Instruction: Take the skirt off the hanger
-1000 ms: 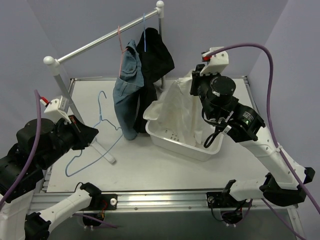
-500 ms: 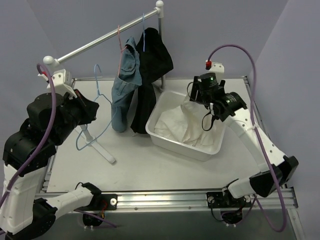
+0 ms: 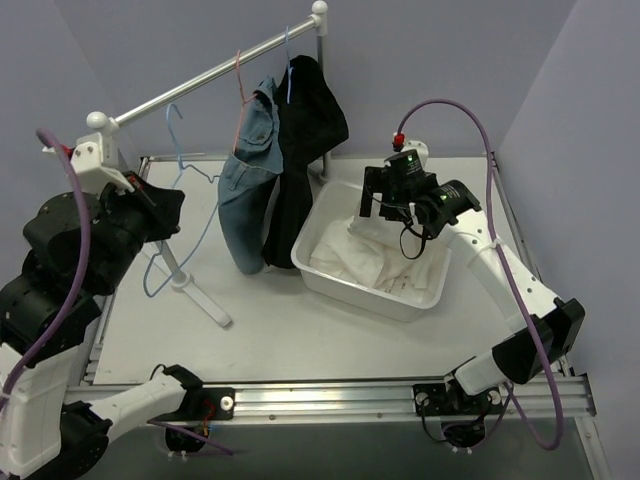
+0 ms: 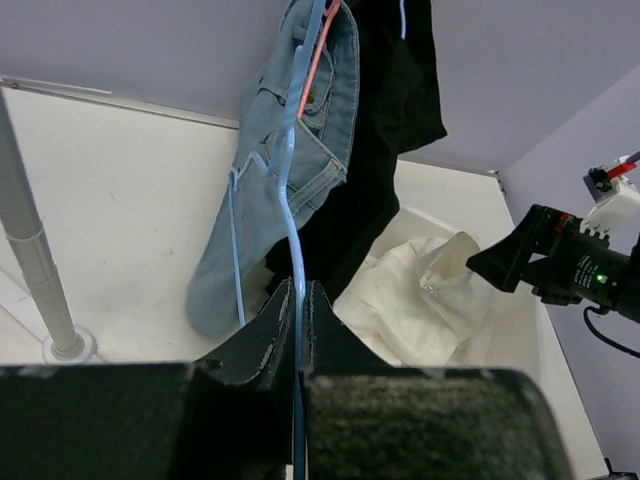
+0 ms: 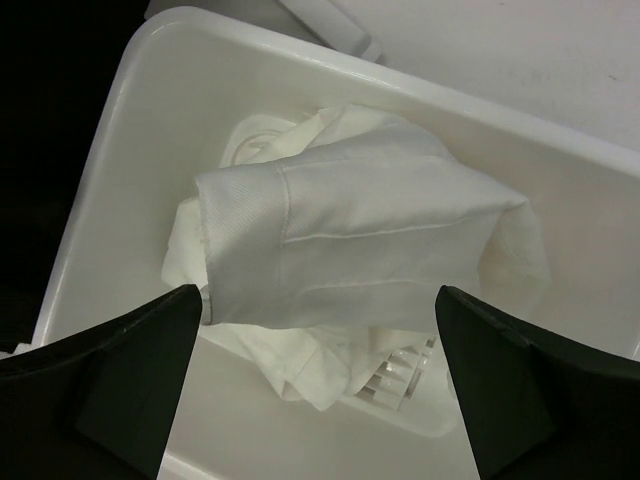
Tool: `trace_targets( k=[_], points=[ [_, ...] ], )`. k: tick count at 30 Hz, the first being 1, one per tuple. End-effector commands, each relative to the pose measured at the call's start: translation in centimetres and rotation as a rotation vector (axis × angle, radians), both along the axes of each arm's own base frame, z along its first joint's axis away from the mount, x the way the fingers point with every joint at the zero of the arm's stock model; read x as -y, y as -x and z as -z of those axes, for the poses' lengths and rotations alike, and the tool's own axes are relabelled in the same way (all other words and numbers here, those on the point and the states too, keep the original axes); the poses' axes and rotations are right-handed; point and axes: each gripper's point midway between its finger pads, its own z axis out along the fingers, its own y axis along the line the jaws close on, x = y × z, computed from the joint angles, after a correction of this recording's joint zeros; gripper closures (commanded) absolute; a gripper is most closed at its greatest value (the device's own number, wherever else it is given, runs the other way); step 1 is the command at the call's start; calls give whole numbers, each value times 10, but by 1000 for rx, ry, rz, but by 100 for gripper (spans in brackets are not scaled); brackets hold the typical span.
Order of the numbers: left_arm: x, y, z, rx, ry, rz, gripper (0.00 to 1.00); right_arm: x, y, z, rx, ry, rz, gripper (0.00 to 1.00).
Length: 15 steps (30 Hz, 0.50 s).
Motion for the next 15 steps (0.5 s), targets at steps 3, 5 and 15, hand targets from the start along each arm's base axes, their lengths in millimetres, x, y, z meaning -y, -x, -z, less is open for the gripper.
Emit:
trace_targets(
  k=[3,5,15],
  points=[
    [-35,31,-30,119,44,-69,98,-19,9,-55,92,-122,-103,0],
    [-39,25,-32,125,22,-97,98,-27,11,-72,131,-172,-127,1],
    [-33,-11,-34,102,-64,-171,98,-74,22,-152,241,-325,-292,2]
  ],
)
